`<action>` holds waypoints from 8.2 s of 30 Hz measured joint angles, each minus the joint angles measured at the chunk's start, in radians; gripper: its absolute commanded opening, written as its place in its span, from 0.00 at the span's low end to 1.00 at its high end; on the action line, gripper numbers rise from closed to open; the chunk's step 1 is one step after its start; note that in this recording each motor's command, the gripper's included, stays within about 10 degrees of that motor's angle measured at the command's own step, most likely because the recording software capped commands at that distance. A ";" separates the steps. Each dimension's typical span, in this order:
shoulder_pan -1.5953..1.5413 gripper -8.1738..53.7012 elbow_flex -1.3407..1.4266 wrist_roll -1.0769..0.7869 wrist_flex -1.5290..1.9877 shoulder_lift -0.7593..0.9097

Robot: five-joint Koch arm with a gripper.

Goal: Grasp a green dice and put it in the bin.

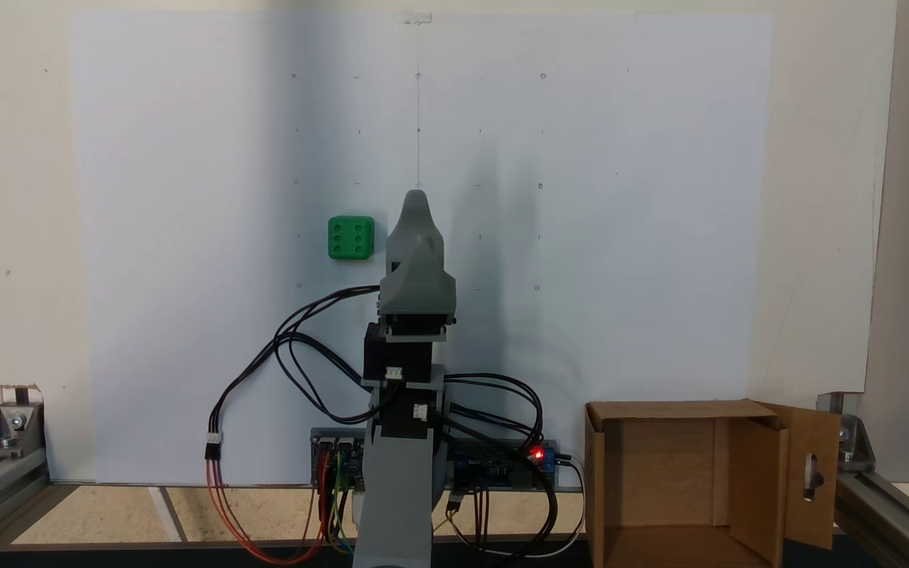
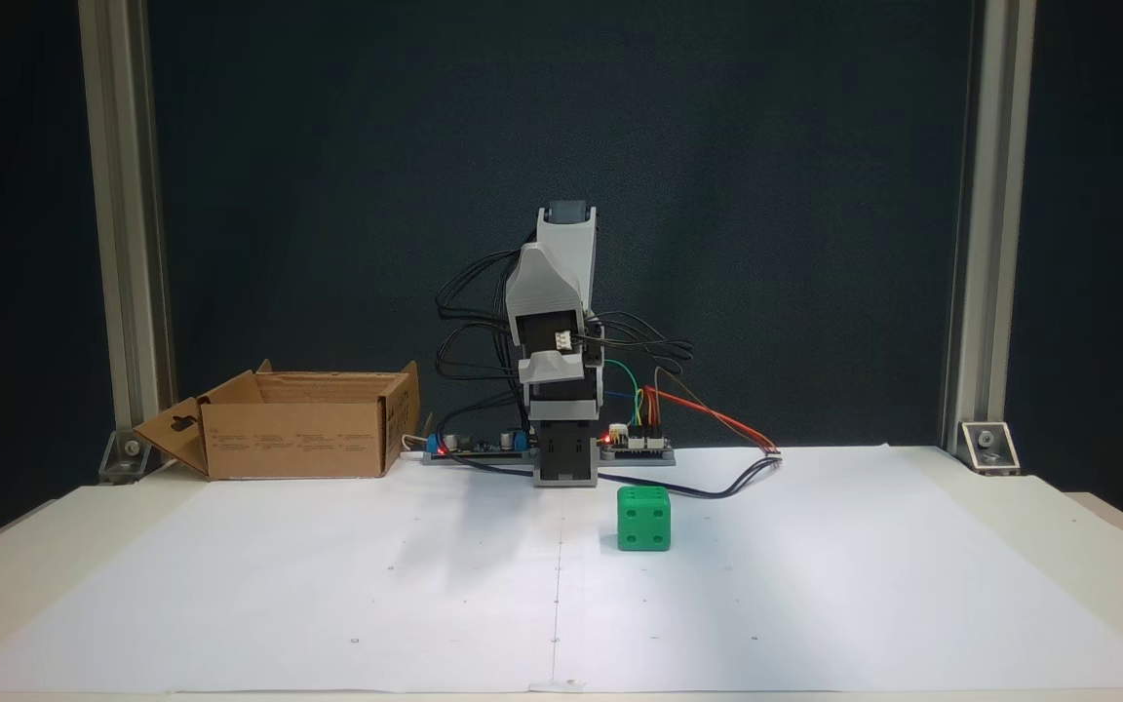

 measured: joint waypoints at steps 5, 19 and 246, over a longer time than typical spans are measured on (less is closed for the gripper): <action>0.067 0.86 0.000 0.000 0.106 0.000; 0.063 0.86 0.000 0.000 0.107 0.000; -0.456 0.82 -1.039 0.347 2.169 -0.765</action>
